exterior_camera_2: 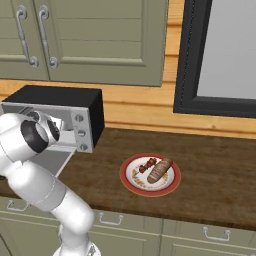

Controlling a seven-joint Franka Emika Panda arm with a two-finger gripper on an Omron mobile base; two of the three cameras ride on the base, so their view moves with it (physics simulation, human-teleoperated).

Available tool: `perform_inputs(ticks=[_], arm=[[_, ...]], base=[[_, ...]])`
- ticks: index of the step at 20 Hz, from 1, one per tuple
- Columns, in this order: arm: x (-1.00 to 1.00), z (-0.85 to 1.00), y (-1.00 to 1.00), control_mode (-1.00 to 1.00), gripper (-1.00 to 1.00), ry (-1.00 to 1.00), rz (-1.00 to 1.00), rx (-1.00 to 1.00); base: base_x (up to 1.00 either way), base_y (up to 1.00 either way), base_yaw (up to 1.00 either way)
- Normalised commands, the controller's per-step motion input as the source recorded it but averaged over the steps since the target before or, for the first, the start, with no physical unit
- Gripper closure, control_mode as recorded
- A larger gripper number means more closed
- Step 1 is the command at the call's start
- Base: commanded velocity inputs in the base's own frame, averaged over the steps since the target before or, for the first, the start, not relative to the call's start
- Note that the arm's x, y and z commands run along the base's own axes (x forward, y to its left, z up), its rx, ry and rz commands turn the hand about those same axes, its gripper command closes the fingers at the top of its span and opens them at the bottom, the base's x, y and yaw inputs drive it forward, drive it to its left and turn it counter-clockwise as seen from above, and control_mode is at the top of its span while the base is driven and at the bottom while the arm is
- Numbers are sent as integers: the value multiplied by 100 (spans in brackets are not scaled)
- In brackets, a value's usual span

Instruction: Pick up the kebab skewer and baguette bread, and place them inside the toaster oven. Close the toaster oven door and start by setting the timer.

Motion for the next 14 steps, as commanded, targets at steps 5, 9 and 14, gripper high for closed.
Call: perform_inputs(ticks=[5, 9, 14], arm=[[-25, -35, 5, -100, -100, 3, 0, 0], [-45, -47, 11, -100, -100, 2, 0, 0], [-62, -61, 18, -100, -100, 4, 0, 0]], base=[[0, 0, 0], [0, 0, 0], [0, 0, 0]])
